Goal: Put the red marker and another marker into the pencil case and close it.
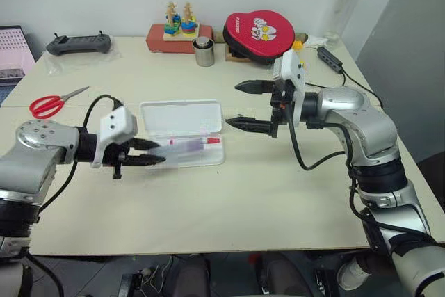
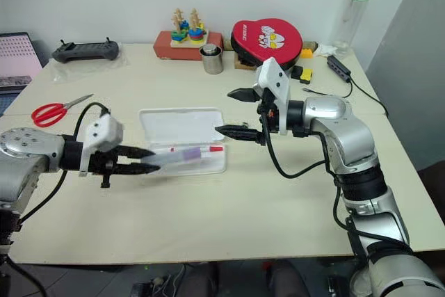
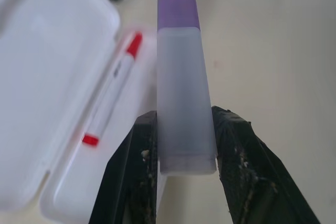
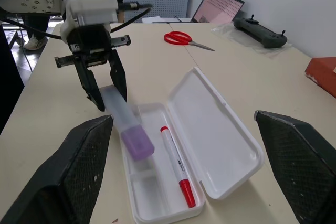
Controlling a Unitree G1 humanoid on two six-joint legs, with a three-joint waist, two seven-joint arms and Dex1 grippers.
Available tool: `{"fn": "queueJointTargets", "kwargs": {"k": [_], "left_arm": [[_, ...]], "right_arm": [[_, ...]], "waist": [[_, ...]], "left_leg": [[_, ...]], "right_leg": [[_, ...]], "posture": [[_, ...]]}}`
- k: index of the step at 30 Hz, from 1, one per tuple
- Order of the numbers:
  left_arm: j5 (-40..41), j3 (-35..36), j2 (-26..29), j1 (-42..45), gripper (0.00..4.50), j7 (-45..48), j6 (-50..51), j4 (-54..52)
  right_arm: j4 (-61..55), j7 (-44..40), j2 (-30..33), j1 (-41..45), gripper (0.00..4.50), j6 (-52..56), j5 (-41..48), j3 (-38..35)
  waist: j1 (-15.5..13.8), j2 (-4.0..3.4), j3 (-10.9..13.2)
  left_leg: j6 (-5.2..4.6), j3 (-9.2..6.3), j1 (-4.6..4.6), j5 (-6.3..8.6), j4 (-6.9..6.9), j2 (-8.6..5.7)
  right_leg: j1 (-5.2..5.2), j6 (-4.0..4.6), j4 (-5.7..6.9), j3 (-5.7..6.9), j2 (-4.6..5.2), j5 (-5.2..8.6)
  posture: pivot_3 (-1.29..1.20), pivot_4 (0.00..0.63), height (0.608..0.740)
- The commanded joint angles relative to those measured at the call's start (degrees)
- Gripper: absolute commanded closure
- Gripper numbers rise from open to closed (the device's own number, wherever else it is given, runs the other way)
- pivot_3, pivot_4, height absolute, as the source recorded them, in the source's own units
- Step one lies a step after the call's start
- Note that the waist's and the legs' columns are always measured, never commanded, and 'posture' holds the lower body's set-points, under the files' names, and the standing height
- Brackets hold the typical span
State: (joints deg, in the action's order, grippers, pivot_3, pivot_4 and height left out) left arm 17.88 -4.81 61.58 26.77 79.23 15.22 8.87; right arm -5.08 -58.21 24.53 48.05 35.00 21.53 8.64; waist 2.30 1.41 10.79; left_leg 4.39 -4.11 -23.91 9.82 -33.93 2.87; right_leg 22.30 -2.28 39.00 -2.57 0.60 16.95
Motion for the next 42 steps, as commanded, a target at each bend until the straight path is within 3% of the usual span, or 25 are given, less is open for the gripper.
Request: {"fn": "queueJointTargets", "kwargs": {"k": [1,7,15,25,30,32,34,42], "left_arm": [[-5.52,-3.04,-0.95,6.55,3.3,4.72,-8.37,7.51],[-11.86,-7.42,-4.06,14.38,3.3,9.02,-16.06,18.09],[-15.78,-8.47,-6.27,16.88,3.3,9.88,-18.53,22.65],[-14.66,-5.52,-7.8,16.99,0.96,8.31,-17.05,22.46],[-7.4,-0.19,-10.46,15.49,0.03,5.64,-8.66,15.72],[0.61,5.44,-15.56,11.82,0.03,-2.6,1.58,4.02],[3.38,8.17,-19.04,8.16,0.03,-9.29,6.68,-3.69],[4.15,10.15,-28.51,1.21,0.03,-28.29,15.05,-18.71]], "right_arm": [[-4.62,0.64,0.84,-1.07,0.0,0.8,1.0,0.08],[-7.37,1.69,1.33,-2.89,0.0,2.31,1.28,0.44],[-11.09,2.36,2.09,-4.77,0.0,4.98,2.35,1.09],[-8.41,4.48,1.19,-4.69,0.0,4.85,1.54,2.08],[-0.11,12.51,-1.07,-3.94,0.0,4.99,-4.72,3.62],[7.38,23.3,-6.22,-2.89,0.0,6.44,-8.85,2.41],[13.49,32.52,-11.15,-1.75,0.0,7.46,-11.47,0.48],[27.97,47.53,-21.78,1.1,0.0,0.88,-16.7,-2.33]], "waist": [[-0.13,0.01,0.0],[-0.54,0.01,-0.01],[-0.42,0.02,-0.01],[-0.4,0.03,-0.01],[-0.37,0.06,-0.03],[-0.4,0.06,-0.03],[-0.31,0.09,-0.05],[0.02,0.09,-0.06]], "left_leg": [[0.0,0.0,-0.08,0.0,-0.01,0.0],[-0.01,0.01,-0.22,0.01,-0.01,-0.03],[-0.01,-0.03,-0.22,0.01,-0.03,-0.03],[-0.01,-0.04,-0.22,0.01,-0.04,-0.03],[-0.01,-0.07,-0.21,0.01,-0.08,-0.03],[-0.01,-0.07,-0.23,0.01,-0.12,-0.03],[-0.01,-0.09,-0.18,0.01,-0.11,-0.04],[0.0,-0.11,-0.16,0.0,-0.11,-0.05]], "right_leg": [[0.03,0.0,-0.02,0.02,0.0,0.01],[0.07,0.04,-0.06,0.04,0.01,0.0],[0.07,0.17,-0.02,0.06,0.01,-0.08],[0.06,0.17,-0.01,0.07,0.01,-0.08],[0.04,0.16,0.02,0.09,0.01,-0.08],[0.03,0.16,0.03,0.09,0.02,-0.1],[-0.02,0.21,0.02,0.08,0.04,-0.14],[0.0,0.22,0.12,0.05,0.02,-0.19]], "posture": [[0.0,0.15,0.74],[0.0,0.15,0.74],[0.0,0.15,0.74],[0.0,0.15,0.74],[0.0,0.15,0.74],[0.0,0.15,0.74],[0.0,0.15,0.74],[0.0,0.15,0.74]]}}
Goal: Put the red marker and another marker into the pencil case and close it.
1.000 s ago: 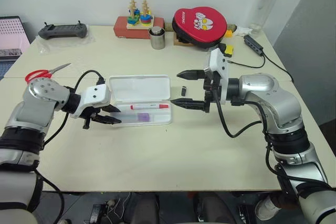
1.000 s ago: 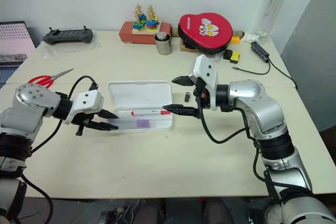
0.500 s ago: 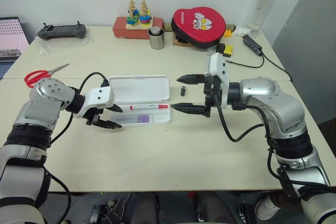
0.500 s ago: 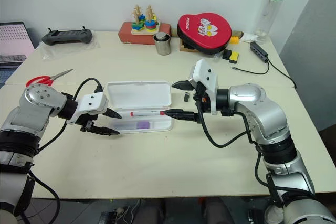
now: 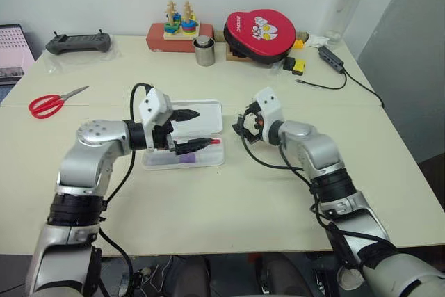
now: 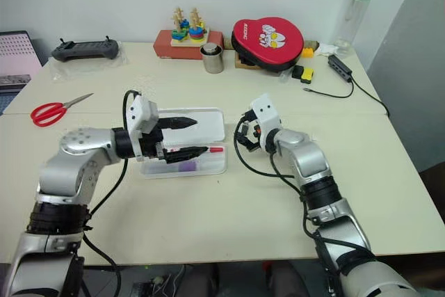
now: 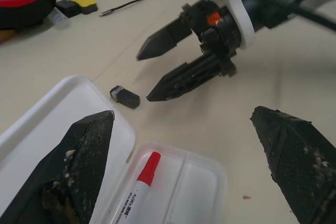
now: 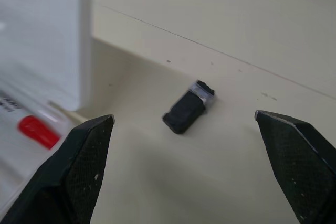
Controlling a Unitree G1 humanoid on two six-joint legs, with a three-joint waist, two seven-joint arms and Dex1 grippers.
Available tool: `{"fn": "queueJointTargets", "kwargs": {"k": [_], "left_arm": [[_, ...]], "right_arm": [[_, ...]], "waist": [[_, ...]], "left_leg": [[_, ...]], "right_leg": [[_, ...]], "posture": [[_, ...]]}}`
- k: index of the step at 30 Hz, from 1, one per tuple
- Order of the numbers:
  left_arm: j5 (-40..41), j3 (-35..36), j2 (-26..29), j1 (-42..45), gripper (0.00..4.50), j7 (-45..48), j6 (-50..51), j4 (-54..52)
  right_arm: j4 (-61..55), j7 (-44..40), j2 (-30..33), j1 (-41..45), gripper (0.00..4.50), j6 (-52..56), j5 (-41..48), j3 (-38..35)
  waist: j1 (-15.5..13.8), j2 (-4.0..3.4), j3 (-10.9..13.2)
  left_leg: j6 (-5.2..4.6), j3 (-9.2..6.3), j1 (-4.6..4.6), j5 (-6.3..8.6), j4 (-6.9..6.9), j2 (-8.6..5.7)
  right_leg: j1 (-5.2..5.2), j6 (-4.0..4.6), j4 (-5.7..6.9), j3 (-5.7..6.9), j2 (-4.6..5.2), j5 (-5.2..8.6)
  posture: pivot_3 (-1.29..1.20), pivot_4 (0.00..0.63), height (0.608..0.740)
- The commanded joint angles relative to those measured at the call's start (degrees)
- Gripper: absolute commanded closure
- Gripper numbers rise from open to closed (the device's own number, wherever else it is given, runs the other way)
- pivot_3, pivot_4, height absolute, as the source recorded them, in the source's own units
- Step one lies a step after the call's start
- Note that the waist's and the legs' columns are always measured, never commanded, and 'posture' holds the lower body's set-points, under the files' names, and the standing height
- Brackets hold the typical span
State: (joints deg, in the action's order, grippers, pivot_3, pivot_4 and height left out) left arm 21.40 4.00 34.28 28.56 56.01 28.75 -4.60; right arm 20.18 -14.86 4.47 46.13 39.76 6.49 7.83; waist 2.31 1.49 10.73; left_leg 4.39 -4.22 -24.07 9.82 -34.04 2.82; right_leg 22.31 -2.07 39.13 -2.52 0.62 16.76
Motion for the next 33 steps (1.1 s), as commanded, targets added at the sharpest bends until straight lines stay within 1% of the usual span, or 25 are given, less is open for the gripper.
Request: {"fn": "queueJointTargets", "kwargs": {"k": [1,5,7,11,13,15,20,22,23,27,29,31,33], "left_arm": [[0.35,1.16,-1.9,-0.94,0.03,-6.56,1.76,-5.92],[0.34,0.74,-3.78,-1.41,0.03,-10.38,2.58,-6.89],[0.49,0.35,-4.27,-1.47,0.0,-11.57,2.87,-7.24],[0.31,-0.19,-4.35,-1.64,0.0,-12.83,2.97,-7.71],[0.3,-0.21,-4.24,-1.73,0.0,-13.15,2.81,-7.73],[1.04,0.18,-4.29,-1.76,0.0,-13.29,3.06,-7.98],[1.33,0.44,-4.18,-1.96,0.0,-13.75,3.17,-8.2],[1.52,0.68,-3.72,-2.32,0.0,-13.63,3.22,-8.56],[1.87,1.1,-3.51,-2.47,0.0,-13.61,3.44,-8.76],[4.22,2.83,-1.88,-3.89,0.0,-12.3,4.68,-10.26],[5.65,4.28,0.39,-6.3,0.0,-9.63,4.23,-11.66],[6.22,6.34,2.43,-8.68,0.0,-8.17,3.3,-11.76],[6.89,8.08,4.55,-11.29,0.0,-6.68,2.91,-11.6]], "right_arm": [[4.68,5.5,-2.63,3.66,0.0,-4.93,-1.78,-2.24],[11.62,7.5,-4.8,6.13,0.0,-9.14,-2.2,-3.24],[14.61,7.82,-5.18,7.0,0.35,-10.61,-3.19,-2.48],[19.98,8.05,-5.13,7.97,1.26,-13.17,-5.19,-1.73],[21.61,7.9,-5.1,8.27,1.87,-14.19,-5.4,-2.14],[22.53,7.71,-5.03,8.53,2.38,-14.94,-5.52,-2.53],[22.8,7.41,-4.48,8.75,3.38,-16.91,-5.48,-3.49],[21.33,6.35,-4.23,8.41,4.02,-17.76,-5.12,-3.5],[20.06,5.61,-4.08,8.17,4.17,-17.55,-4.81,-3.44],[14.13,-0.38,-1.34,6.81,4.23,-20.39,-6.9,0.62],[8.46,-8.35,1.81,4.73,4.23,-22.31,-7.13,4.07],[1.56,-17.93,5.5,2.13,4.23,-21.22,-5.22,6.81],[-3.93,-24.26,8.57,0.4,4.23,-19.41,-3.65,8.27]], "waist": [[0.03,0.0,0.0],[0.06,0.0,0.0],[0.07,0.0,0.0],[0.06,0.0,0.0],[0.06,0.0,0.0],[0.05,0.0,0.0],[0.04,0.0,0.0],[0.05,0.0,0.0],[0.07,0.0,0.0],[0.15,0.0,0.0],[0.31,0.0,0.0],[0.56,-0.01,0.0],[0.57,-0.01,0.0]], "left_leg": [[0.0,0.01,0.02,0.0,0.0,0.0],[0.0,0.03,0.07,0.0,0.0,-0.03],[0.0,0.03,0.09,0.0,-0.01,-0.03],[0.0,0.05,0.09,0.0,0.0,-0.04],[0.0,0.05,0.09,0.0,0.01,-0.03],[0.0,0.04,0.09,0.0,0.02,-0.04],[0.0,0.04,0.1,0.0,0.0,-0.04],[0.0,0.04,0.1,0.0,0.0,-0.04],[0.0,0.04,0.1,0.0,0.0,-0.04],[0.0,0.04,0.08,0.0,0.03,-0.03],[0.0,0.04,0.06,0.0,0.04,-0.04],[0.0,0.04,0.06,0.0,0.05,-0.04],[0.0,0.05,0.09,0.01,0.07,-0.04]], "right_leg": [[-0.01,-0.03,-0.02,-0.02,0.0,-0.01],[-0.06,-0.07,-0.03,-0.05,0.02,-0.04],[-0.07,-0.07,-0.03,-0.05,0.02,-0.04],[-0.08,-0.06,-0.06,-0.06,0.02,-0.04],[-0.07,-0.06,-0.06,-0.06,0.02,-0.04],[-0.07,-0.06,-0.06,-0.05,0.02,-0.04],[-0.09,-0.06,-0.06,-0.05,0.02,-0.04],[-0.09,-0.06,-0.06,-0.05,0.02,-0.04],[-0.09,-0.06,-0.06,-0.05,0.02,-0.04],[-0.07,-0.06,-0.07,-0.05,0.02,-0.04],[-0.05,-0.06,-0.08,-0.06,0.02,-0.04],[-0.04,-0.06,-0.12,-0.06,0.02,-0.04],[-0.07,-0.06,-0.13,-0.06,0.03,-0.03]], "posture": [[0.0,0.15,0.74],[0.0,0.15,0.74],[0.0,0.15,0.74],[0.0,0.15,0.74],[0.0,0.15,0.74],[0.0,0.15,0.74],[0.0,0.15,0.74],[0.0,0.15,0.74],[0.0,0.15,0.74],[0.0,0.15,0.74],[0.0,0.15,0.74],[0.0,0.15,0.74],[0.0,0.15,0.74]]}}
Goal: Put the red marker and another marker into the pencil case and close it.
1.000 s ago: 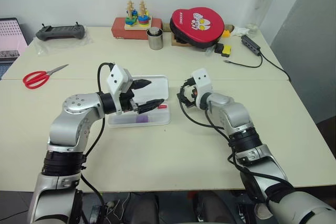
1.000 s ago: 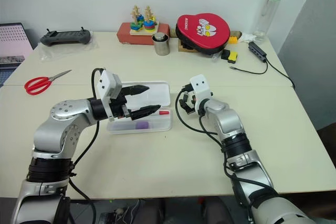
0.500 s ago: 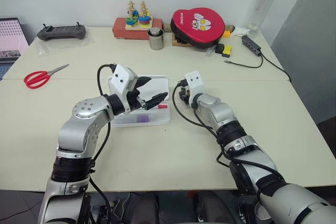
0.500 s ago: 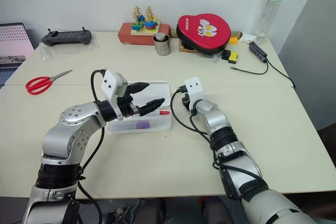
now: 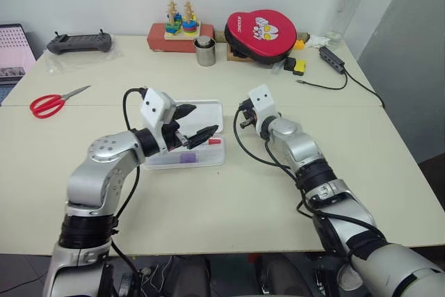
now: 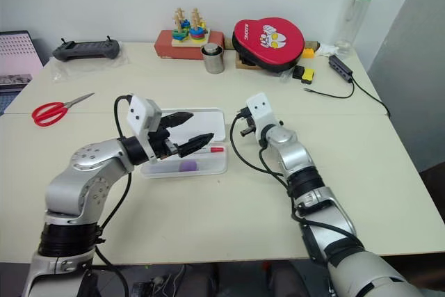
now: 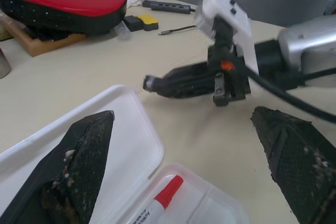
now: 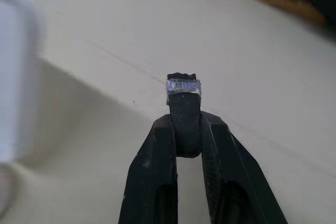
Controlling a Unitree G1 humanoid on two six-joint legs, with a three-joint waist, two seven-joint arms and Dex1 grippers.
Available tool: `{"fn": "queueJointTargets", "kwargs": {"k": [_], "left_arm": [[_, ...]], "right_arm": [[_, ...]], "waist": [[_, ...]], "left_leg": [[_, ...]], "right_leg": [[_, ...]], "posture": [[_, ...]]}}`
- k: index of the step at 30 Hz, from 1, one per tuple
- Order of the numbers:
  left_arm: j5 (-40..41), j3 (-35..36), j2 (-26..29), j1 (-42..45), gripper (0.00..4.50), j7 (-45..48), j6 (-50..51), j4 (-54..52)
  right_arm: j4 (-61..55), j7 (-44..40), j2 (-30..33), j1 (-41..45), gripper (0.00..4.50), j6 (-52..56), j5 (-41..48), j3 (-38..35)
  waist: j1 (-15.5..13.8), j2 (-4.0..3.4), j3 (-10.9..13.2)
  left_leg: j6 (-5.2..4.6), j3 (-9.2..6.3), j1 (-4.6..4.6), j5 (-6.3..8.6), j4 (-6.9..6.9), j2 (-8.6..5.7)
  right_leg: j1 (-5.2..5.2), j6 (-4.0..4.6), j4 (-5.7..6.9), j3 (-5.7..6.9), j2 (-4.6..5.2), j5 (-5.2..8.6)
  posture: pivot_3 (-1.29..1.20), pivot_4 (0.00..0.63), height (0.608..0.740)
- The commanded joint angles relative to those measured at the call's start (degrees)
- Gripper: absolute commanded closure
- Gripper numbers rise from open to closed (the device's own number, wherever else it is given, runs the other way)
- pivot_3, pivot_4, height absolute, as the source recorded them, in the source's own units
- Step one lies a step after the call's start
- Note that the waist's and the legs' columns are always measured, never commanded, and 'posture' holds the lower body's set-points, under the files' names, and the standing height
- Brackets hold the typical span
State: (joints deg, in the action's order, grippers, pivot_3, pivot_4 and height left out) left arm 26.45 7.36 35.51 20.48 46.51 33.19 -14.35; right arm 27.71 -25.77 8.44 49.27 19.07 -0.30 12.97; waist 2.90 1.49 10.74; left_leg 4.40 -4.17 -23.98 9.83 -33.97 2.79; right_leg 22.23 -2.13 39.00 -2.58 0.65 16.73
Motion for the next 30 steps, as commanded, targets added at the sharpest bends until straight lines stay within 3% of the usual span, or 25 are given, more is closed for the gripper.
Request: {"fn": "queueJointTargets", "kwargs": {"k": [1,6,14,23,30], "left_arm": [[2.22,5.66,4.27,-4.46,0.0,3.49,-1.67,-1.68],[1.75,8.13,6.95,-8.83,0.0,5.31,-3.57,0.68],[3.18,9.05,7.17,-12.9,0.0,5.58,-3.52,-1.15],[4.15,9.6,6.83,-14.3,0.0,4.02,-2.93,-3.27],[4.6,9.43,6.49,-14.47,0.0,3.26,-2.87,-3.86]], "right_arm": [[-13.99,-16.65,6.11,-3.43,4.23,2.04,3.98,4.0],[-21.4,-26.06,8.08,-4.63,4.23,6.9,5.86,9.09],[-13.72,-25.92,3.22,-2.67,4.23,6.78,0.34,16.17],[-7.24,-25.67,1.63,0.05,4.23,4.54,-1.24,14.53],[-9.16,-27.81,0.99,0.74,4.23,7.95,2.58,10.84]], "waist": [[0.03,0.0,0.0],[0.05,-0.01,0.0],[-0.06,0.02,-0.01],[-0.21,0.02,-0.01],[-0.26,0.02,-0.01]], "left_leg": [[0.0,-0.02,-0.01,0.0,0.01,0.01],[-0.01,-0.02,0.02,0.0,0.0,0.02],[0.0,-0.01,0.09,-0.01,-0.04,0.03],[0.0,-0.01,0.11,-0.01,-0.04,0.03],[0.01,-0.01,0.08,-0.01,-0.05,0.03]], "right_leg": [[0.01,0.0,-0.02,0.03,0.0,0.01],[0.01,0.0,0.0,0.02,0.0,0.02],[-0.03,-0.02,0.01,0.0,-0.01,0.03],[-0.03,-0.01,0.04,0.0,-0.01,0.02],[-0.02,-0.01,0.02,0.01,0.0,0.02]], "posture": [[0.0,0.15,0.74],[0.0,0.15,0.74],[0.0,0.15,0.74],[0.0,0.15,0.74],[0.0,0.15,0.74]]}}
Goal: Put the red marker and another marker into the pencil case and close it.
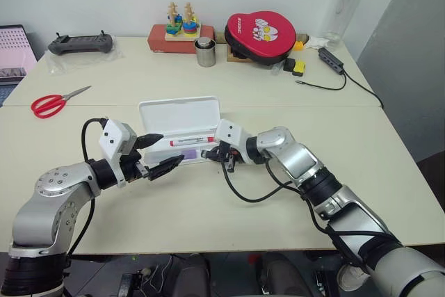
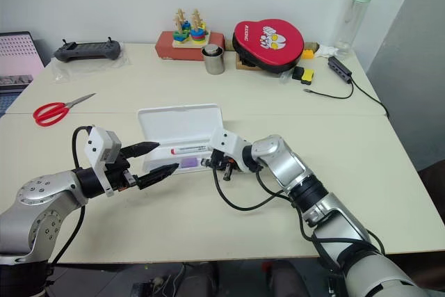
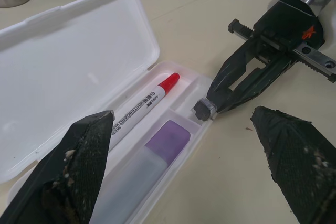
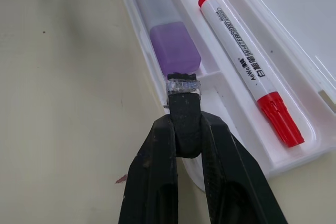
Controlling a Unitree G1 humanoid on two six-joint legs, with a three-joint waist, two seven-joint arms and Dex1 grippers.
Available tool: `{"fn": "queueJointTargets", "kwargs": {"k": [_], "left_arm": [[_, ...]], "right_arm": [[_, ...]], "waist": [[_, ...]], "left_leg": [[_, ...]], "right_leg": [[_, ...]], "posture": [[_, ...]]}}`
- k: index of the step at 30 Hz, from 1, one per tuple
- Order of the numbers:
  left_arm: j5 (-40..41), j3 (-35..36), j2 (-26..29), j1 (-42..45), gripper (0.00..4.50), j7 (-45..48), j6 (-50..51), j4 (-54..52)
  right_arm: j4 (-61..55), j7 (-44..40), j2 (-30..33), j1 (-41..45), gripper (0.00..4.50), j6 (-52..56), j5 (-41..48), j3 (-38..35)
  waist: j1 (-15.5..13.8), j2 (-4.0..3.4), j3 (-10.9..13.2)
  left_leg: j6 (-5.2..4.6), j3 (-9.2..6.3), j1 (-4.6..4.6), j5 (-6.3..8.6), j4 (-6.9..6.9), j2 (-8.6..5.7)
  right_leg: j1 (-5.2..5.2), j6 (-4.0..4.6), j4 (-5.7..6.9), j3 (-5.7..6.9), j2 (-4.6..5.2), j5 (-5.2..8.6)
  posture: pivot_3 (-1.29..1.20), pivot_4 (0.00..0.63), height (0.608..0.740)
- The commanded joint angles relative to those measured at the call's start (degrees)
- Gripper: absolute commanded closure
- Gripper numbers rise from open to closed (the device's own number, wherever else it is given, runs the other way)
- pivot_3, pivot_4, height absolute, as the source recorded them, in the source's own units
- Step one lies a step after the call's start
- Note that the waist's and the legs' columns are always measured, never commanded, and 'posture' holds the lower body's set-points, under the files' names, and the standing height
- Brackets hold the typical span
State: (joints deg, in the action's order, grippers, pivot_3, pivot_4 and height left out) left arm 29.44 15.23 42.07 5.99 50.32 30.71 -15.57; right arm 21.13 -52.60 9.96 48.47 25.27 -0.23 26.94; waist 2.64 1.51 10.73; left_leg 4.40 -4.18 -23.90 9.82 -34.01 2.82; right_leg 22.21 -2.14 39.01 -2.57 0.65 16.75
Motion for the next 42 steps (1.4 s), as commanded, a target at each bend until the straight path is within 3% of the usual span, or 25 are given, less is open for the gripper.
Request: {"fn": "queueJointTargets", "kwargs": {"k": [1,5,7,8,15,23,28,35,42], "left_arm": [[1.64,1.53,-0.1,0.01,0.0,-0.63,-0.43,-2.66],[1.67,1.1,-0.2,0.62,0.0,-1.02,-0.62,-2.43],[1.67,0.87,-0.13,0.85,0.0,-1.19,-0.8,-2.22],[1.67,0.8,-0.16,1.03,0.0,-1.31,-0.88,-2.14],[1.72,0.77,-0.74,1.32,0.0,-2.07,-0.98,-2.01],[2.35,2.34,-1.73,1.02,0.0,-3.99,-0.78,-2.25],[4.16,7.13,-4.74,2.66,0.0,-11.3,1.31,-0.15],[5.26,9.86,-8.24,4.74,0.0,-17.88,1.49,0.13],[5.42,9.36,-8.72,2.49,0.0,-19.56,1.32,-2.61]], "right_arm": [[-2.84,-1.12,-0.66,1.56,4.23,2.36,2.97,-3.63],[-0.18,-0.18,-0.31,2.04,4.23,1.59,1.07,-2.87],[0.51,-0.18,-0.47,2.14,3.53,1.42,0.92,-2.83],[0.98,0.01,-0.69,2.21,3.43,1.31,0.8,-2.85],[2.17,0.53,-1.7,3.29,1.63,1.19,0.88,-3.91],[0.5,-2.54,-2.31,5.25,0.02,1.63,5.65,-8.03],[7.11,1.36,-4.44,15.02,0.92,1.76,10.25,-16.51],[35.03,19.05,-7.48,30.55,2.7,-8.48,5.15,-21.72],[47.92,25.63,-9.84,33.83,4.39,-16.51,0.25,-21.32]], "waist": [[0.0,0.0,0.0],[0.09,0.0,0.0],[0.09,0.0,0.0],[0.09,0.0,0.0],[0.17,0.0,0.0],[0.16,0.0,0.0],[0.31,-0.03,0.02],[0.38,0.14,-0.08],[0.32,0.14,-0.07]], "left_leg": [[0.0,0.0,0.0,0.0,0.0,0.0],[0.0,0.0,0.0,0.0,0.02,0.0],[0.0,0.0,0.0,0.0,0.02,0.0],[0.0,0.0,0.0,0.0,0.01,0.0],[0.0,0.01,0.0,0.0,0.01,0.0],[0.0,0.01,-0.01,0.0,0.01,0.0],[0.0,0.01,-0.03,0.0,0.01,0.0],[0.01,0.02,0.0,0.01,0.03,-0.02],[0.02,0.07,-0.13,0.03,0.09,-0.12]], "right_leg": [[0.0,0.01,0.0,0.0,0.0,0.0],[0.01,0.01,0.0,0.0,0.0,0.0],[0.01,0.01,0.0,0.01,0.0,0.01],[0.01,0.01,0.0,0.0,0.0,0.01],[0.01,0.01,0.0,0.0,0.0,0.0],[0.01,0.01,-0.01,0.0,0.0,0.0],[0.04,0.01,0.03,0.0,0.0,0.0],[0.0,0.03,-0.03,0.0,0.03,-0.01],[0.09,0.04,-0.04,0.0,0.17,-0.02]], "posture": [[0.0,0.15,0.74],[0.0,0.15,0.74],[0.0,0.15,0.74],[0.0,0.15,0.74],[0.0,0.15,0.74],[0.0,0.15,0.74],[0.0,0.15,0.74],[0.0,0.15,0.74],[0.0,0.15,0.74]]}}
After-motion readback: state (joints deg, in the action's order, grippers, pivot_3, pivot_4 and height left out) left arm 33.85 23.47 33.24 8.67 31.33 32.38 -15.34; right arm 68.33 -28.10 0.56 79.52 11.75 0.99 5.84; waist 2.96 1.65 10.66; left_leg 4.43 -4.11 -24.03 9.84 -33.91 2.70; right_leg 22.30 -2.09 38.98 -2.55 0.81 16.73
